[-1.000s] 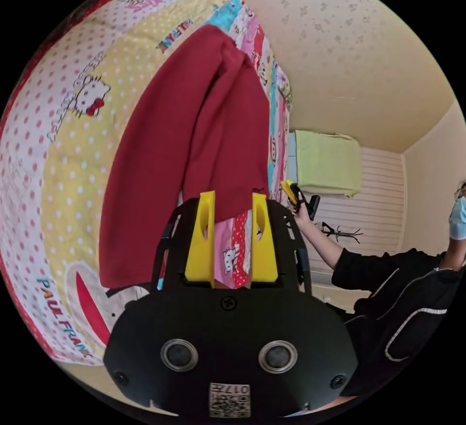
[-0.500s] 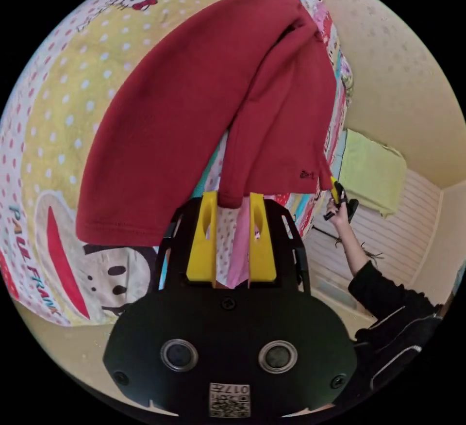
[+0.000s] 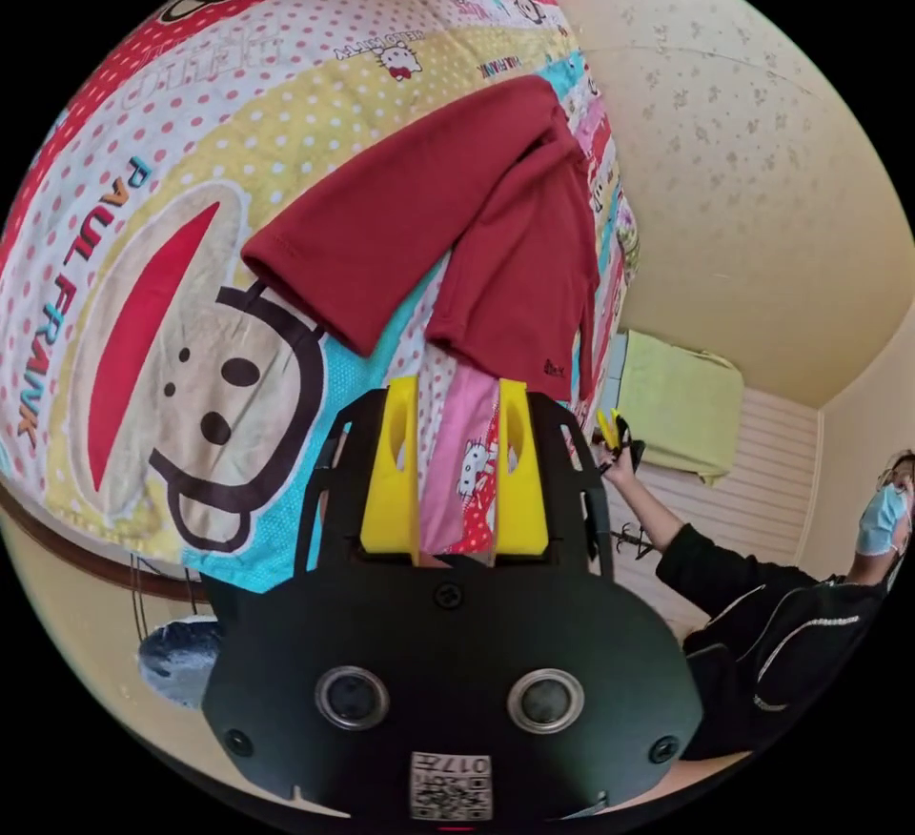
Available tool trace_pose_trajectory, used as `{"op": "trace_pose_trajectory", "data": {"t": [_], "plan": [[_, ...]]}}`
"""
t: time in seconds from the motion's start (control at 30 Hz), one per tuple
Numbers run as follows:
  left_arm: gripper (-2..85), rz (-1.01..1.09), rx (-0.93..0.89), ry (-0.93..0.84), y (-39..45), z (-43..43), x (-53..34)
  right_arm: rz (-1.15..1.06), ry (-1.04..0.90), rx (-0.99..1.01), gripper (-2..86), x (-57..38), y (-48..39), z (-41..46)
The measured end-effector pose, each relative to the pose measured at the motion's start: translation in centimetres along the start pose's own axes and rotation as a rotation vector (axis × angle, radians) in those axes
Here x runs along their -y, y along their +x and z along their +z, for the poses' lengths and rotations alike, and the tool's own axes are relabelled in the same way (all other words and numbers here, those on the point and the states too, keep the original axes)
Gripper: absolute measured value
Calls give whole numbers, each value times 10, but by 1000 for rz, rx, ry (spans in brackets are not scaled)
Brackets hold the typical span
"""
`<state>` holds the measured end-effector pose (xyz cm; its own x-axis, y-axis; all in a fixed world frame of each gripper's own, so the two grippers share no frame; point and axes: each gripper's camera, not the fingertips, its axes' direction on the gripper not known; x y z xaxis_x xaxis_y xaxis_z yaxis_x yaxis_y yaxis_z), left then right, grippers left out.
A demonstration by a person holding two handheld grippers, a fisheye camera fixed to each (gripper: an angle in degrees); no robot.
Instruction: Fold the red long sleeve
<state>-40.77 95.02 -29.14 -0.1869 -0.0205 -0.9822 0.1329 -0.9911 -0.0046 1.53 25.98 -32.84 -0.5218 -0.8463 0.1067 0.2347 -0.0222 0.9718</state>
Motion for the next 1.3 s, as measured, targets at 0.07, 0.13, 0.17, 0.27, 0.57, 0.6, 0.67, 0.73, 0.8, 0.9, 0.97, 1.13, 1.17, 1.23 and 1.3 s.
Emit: {"op": "trace_pose_trajectory", "data": {"t": [0.07,0.13,0.17,0.27,0.57,0.6,0.67,0.73,0.8,0.9,0.97,1.13,1.17,1.23,1.3], "plan": [[129,-24,41,28,0,9,7,-26,-104,30,114,-10,2,42],[127,-28,103,40,0,17,17,-58,-194,54,115,-19,-1,89],[122,-33,118,37,-1,23,25,-55,-206,61,115,-20,-1,99],[107,-18,90,50,-1,34,47,-15,-192,102,113,-23,4,137],[62,-136,83,27,-16,83,88,357,-33,272,42,-24,30,166],[58,-189,32,23,-21,81,87,345,-46,264,39,-21,28,157],[54,-184,-94,-29,-22,78,87,315,-74,289,34,-17,23,140],[52,-111,-167,-31,-11,64,85,250,-91,351,30,-11,7,110],[52,-23,-225,-37,13,38,79,185,-81,389,29,-9,-12,89],[52,92,-152,-43,47,5,62,101,-108,308,27,-8,-46,61],[52,134,-103,-14,54,-8,50,35,-162,174,26,-9,-59,53],[59,6,36,-59,2,26,24,73,-295,-61,27,-41,-15,91],[64,-26,45,-87,-15,42,19,89,-301,-51,28,-46,-7,98],[73,-121,40,-111,-41,54,10,236,-270,76,29,-66,24,117],[80,-247,-65,-1,-68,44,-18,284,-203,156,30,-76,29,118]]}}
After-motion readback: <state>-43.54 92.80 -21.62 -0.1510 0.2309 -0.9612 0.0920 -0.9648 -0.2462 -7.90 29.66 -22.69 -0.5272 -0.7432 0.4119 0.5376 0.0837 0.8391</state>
